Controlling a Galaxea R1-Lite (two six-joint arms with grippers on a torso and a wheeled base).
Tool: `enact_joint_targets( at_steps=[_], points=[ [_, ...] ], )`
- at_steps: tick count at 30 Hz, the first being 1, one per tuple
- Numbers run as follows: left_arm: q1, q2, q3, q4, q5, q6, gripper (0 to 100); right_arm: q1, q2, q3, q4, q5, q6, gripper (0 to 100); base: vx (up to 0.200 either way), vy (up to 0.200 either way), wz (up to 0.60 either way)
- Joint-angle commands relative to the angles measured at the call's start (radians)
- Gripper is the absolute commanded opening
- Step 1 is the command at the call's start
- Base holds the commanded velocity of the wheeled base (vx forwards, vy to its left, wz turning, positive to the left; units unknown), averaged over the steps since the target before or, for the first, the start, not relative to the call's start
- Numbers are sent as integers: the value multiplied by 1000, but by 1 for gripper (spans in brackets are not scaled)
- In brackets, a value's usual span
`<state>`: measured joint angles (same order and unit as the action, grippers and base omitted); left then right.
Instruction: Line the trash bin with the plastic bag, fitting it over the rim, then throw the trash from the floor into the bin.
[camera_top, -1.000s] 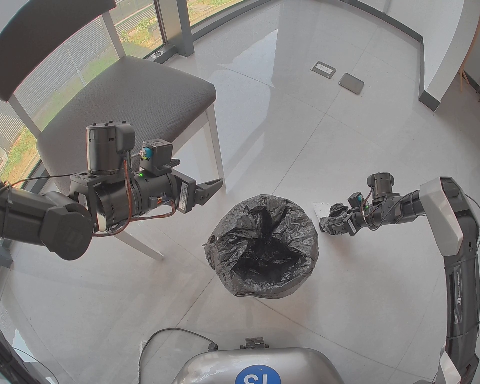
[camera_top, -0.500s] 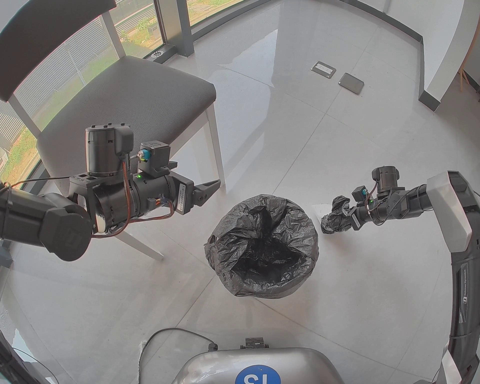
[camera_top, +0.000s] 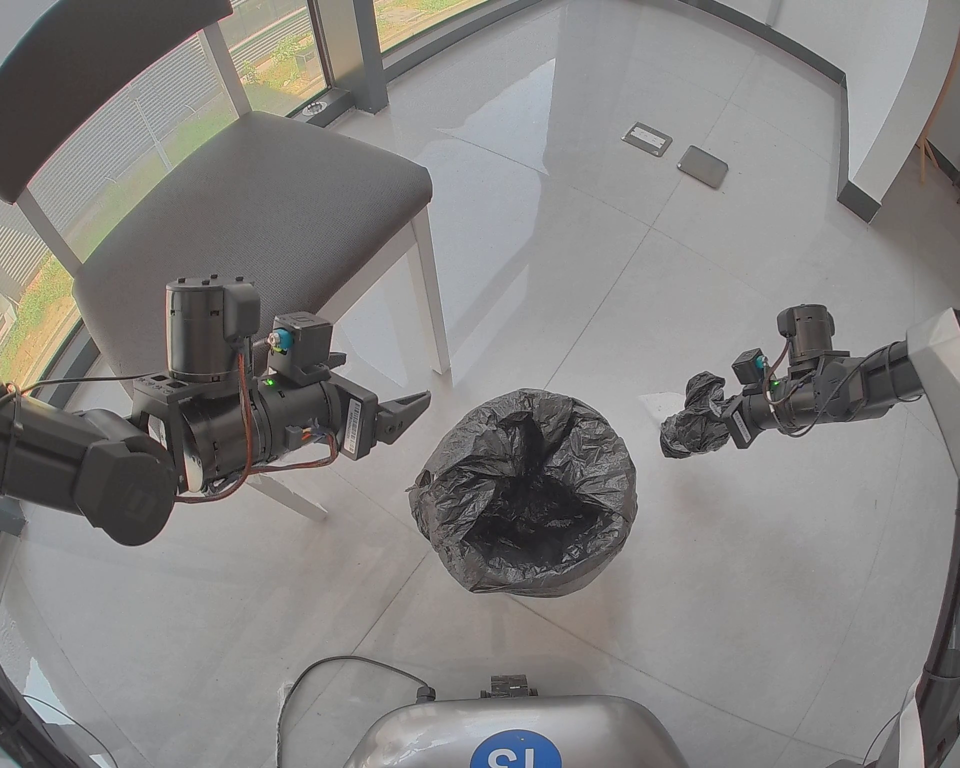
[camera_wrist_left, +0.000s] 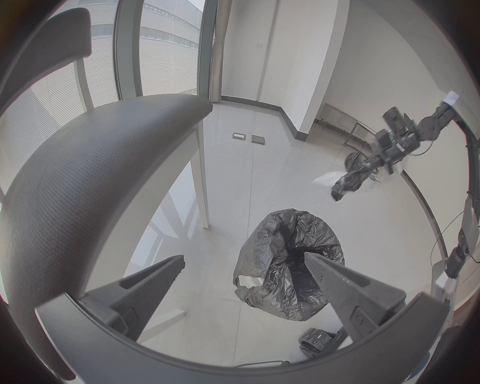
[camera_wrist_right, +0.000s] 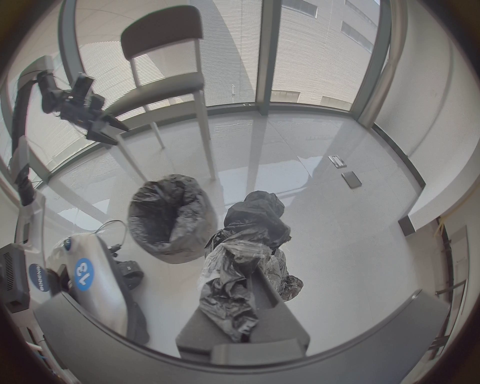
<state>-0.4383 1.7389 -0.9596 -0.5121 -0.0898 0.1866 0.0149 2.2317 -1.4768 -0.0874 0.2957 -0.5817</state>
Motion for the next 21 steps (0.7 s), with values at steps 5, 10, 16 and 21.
enact_joint_targets(
  at_steps=[5,10,16,21],
  points=[
    [26,-42,99,-2,2,1,100,-7,-428,311,-2,0,-15,0,0,0,0],
    [26,-45,131,-12,4,1,100,-10,-678,448,8,0,-12,0,0,0,0],
    [27,-44,140,-9,13,-1,100,43,-871,599,8,2,-13,0,0,0,0],
    [36,-44,177,-11,42,-13,100,155,-966,701,6,2,-15,0,0,0,0]
  ],
)
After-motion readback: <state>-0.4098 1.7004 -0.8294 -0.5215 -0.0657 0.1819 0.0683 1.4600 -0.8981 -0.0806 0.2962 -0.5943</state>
